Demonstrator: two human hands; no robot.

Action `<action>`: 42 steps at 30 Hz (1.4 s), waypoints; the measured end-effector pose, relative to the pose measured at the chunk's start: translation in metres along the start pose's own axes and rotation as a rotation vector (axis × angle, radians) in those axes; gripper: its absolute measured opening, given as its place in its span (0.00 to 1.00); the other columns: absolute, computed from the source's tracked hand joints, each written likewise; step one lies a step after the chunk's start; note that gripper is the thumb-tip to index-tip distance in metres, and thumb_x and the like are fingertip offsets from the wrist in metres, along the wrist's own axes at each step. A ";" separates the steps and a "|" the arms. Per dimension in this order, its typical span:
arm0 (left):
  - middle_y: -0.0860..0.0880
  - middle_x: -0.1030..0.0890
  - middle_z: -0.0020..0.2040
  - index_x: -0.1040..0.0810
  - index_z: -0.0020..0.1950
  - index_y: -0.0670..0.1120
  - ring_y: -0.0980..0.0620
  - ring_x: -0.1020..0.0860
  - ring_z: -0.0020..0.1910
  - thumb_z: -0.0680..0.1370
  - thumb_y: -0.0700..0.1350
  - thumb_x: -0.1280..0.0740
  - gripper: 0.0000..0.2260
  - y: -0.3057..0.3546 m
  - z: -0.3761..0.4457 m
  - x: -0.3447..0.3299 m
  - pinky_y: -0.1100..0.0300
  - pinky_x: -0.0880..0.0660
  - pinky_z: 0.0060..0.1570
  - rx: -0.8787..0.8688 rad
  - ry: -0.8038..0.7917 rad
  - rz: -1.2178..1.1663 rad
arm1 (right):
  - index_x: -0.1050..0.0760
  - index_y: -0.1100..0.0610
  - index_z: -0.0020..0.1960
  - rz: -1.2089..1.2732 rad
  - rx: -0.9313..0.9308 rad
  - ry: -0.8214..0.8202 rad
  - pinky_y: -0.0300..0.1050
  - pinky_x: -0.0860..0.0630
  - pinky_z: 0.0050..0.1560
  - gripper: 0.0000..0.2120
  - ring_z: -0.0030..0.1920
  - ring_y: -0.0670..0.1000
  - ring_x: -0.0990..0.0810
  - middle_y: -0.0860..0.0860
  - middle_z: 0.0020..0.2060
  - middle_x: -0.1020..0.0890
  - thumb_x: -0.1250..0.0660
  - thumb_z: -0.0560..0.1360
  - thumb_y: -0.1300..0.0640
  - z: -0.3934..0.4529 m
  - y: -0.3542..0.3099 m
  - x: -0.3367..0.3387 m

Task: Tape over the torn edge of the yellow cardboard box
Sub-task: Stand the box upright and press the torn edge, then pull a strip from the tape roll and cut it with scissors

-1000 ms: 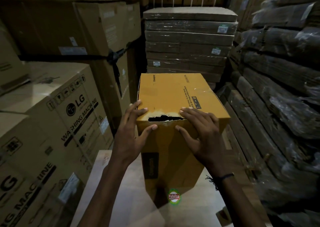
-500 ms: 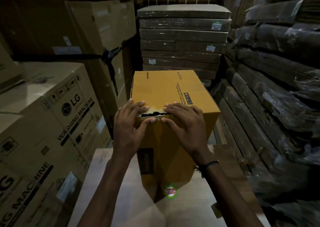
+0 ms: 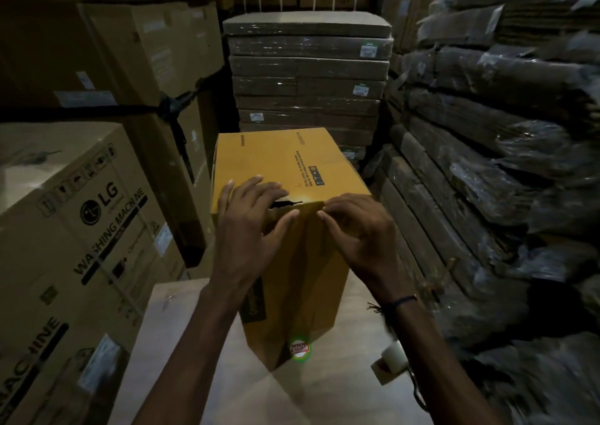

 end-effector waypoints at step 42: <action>0.49 0.19 0.64 0.26 0.67 0.54 0.46 0.19 0.60 0.63 0.71 0.34 0.37 0.105 -0.243 -0.437 0.48 0.21 0.59 0.514 -1.214 -0.355 | 0.26 0.52 0.58 -0.175 -1.216 -0.746 0.58 0.20 0.56 0.18 0.58 0.59 0.20 0.52 0.57 0.21 0.26 0.71 0.54 -0.410 0.297 -0.012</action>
Point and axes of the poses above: each hand's wrist, its own z-axis towards the middle knuckle, its own x-axis out of the back of the hand, y = z × x, the point moved 5 cm from there along z, towards the middle knuckle
